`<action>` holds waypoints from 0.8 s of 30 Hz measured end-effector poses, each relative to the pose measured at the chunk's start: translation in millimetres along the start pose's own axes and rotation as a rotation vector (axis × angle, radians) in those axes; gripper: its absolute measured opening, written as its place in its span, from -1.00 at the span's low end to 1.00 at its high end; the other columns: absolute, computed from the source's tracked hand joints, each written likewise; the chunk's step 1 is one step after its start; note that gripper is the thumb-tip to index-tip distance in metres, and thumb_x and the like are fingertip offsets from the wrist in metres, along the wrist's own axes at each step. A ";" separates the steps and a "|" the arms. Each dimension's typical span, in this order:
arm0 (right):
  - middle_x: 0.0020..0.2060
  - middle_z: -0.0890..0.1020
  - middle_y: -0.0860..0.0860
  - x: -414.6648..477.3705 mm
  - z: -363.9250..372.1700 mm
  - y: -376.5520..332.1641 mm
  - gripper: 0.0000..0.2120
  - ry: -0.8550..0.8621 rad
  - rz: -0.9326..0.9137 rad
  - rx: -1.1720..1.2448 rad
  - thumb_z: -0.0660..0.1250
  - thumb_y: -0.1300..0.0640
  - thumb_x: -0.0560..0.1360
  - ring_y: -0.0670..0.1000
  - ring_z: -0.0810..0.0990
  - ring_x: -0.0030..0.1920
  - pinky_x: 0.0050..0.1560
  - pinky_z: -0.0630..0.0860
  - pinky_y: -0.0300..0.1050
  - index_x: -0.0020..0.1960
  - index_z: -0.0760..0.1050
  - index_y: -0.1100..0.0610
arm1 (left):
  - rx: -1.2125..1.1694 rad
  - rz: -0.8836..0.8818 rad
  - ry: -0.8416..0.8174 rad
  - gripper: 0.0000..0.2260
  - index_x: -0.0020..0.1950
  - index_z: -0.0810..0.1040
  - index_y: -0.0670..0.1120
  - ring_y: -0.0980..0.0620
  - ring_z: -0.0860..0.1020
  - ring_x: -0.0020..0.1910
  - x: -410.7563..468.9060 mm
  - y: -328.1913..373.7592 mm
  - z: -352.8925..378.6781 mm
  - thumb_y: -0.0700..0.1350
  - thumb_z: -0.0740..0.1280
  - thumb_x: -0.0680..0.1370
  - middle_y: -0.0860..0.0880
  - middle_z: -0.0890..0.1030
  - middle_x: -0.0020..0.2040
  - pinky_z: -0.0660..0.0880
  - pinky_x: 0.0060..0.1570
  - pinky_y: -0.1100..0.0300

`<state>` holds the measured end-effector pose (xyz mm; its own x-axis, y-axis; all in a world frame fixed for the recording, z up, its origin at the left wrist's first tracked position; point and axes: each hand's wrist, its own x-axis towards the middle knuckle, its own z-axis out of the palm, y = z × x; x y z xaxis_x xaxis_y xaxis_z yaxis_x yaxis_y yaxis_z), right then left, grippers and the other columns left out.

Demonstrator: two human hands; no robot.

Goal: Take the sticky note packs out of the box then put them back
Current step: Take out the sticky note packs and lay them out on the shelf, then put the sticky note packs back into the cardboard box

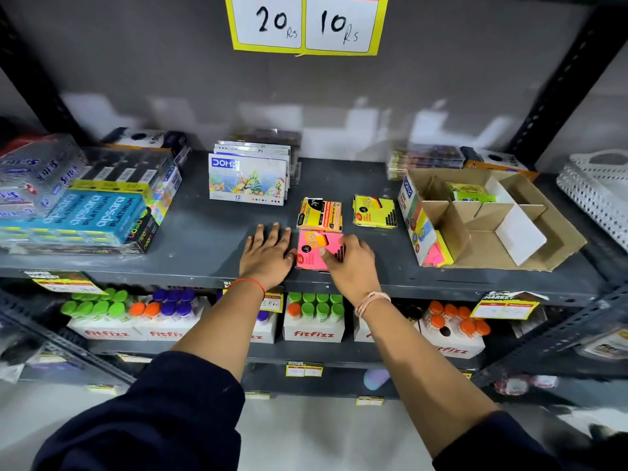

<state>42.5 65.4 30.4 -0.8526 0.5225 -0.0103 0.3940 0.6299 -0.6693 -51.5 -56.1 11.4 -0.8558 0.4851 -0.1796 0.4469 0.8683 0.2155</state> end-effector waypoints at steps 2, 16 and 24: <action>0.18 0.54 0.23 0.9 2.5 -4.1 -0.48 -0.001 0.009 -0.039 0.30 -0.09 0.49 0.22 0.41 0.25 0.31 0.29 0.02 0.26 0.38 0.27 | -0.002 0.002 0.002 -0.52 0.54 -0.06 0.00 -0.10 -0.17 0.55 0.2 -0.4 0.4 0.03 -0.04 0.64 -0.01 -0.10 0.58 -0.15 0.52 0.00; 0.23 0.40 0.35 9.6 27.4 -34.4 -0.21 -0.012 0.110 -0.437 0.32 -0.21 0.38 0.31 0.36 0.22 0.21 0.38 0.09 0.41 0.09 0.17 | 0.015 0.069 0.087 -0.54 0.53 0.00 -0.12 -0.06 -0.05 0.56 -0.8 -9.7 4.1 -0.05 -0.04 0.65 -0.05 0.03 0.58 -0.05 0.52 0.05; 0.18 0.48 0.31 6.2 19.8 -26.1 -0.20 0.011 0.112 -0.487 0.36 -0.18 0.36 0.26 0.42 0.17 0.11 0.44 0.03 0.39 0.11 0.21 | 0.014 0.009 0.108 -0.50 0.53 -0.06 -0.16 -0.07 -0.12 0.56 -9.3 0.4 9.8 -0.01 -0.05 0.64 -0.11 -0.05 0.58 -0.15 0.52 0.07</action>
<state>20.1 40.8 33.1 -0.7931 0.6068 -0.0528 0.5999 0.7633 -0.2397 -40.8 -59.2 3.8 -0.8746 0.4793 -0.0732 0.4575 0.8658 0.2027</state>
